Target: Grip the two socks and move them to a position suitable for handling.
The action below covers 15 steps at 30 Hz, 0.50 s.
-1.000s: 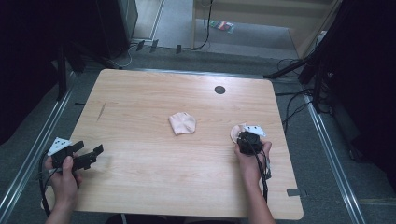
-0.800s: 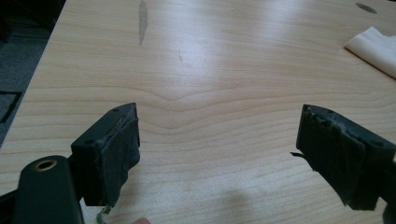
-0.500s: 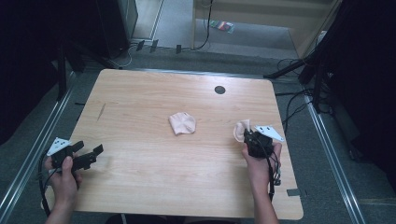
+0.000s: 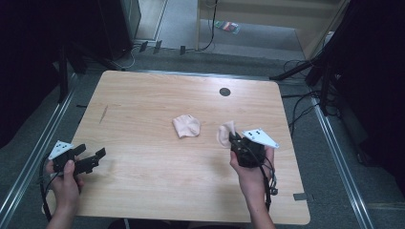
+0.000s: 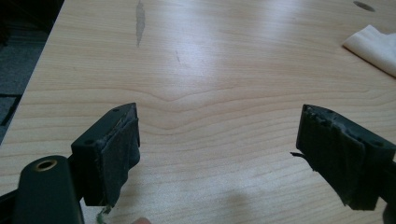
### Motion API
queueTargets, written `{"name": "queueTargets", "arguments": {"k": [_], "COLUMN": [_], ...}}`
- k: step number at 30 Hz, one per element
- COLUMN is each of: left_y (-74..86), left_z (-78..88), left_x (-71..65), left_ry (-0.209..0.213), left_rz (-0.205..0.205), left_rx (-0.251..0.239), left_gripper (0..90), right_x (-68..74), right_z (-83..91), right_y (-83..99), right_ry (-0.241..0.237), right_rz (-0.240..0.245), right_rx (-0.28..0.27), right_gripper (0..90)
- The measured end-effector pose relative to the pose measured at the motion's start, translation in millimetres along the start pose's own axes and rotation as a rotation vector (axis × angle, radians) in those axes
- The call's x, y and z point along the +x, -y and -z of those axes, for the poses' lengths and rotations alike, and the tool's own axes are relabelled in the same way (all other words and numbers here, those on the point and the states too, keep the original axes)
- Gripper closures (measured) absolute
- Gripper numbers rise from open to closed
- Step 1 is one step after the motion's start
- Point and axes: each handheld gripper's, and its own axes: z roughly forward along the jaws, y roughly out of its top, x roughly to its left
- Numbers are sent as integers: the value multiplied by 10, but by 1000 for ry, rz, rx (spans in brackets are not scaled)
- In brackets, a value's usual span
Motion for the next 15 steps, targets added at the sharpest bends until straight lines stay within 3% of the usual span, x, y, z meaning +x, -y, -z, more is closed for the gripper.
{"name": "queueTargets", "arguments": {"k": [3,4,5,8,15], "left_y": [0,0,0,1,3], "left_z": [-1,-1,-1,-3,3], "left_x": [3,3,3,-4,-12], "left_ry": [1,0,0,-3,-6], "left_rz": [-2,-3,-3,-9,-16], "left_rx": [-2,-1,-1,-5,-8], "left_gripper": [145,145,145,145,145], "right_x": [124,236,236,447,581], "right_z": [-1,-15,-15,-74,-239], "right_y": [12,44,44,157,382], "right_ry": [-25,-57,-57,-66,-69], "right_rz": [15,19,19,65,56], "right_rx": [3,15,15,38,91], "right_gripper": [833,833,833,833,832]}}
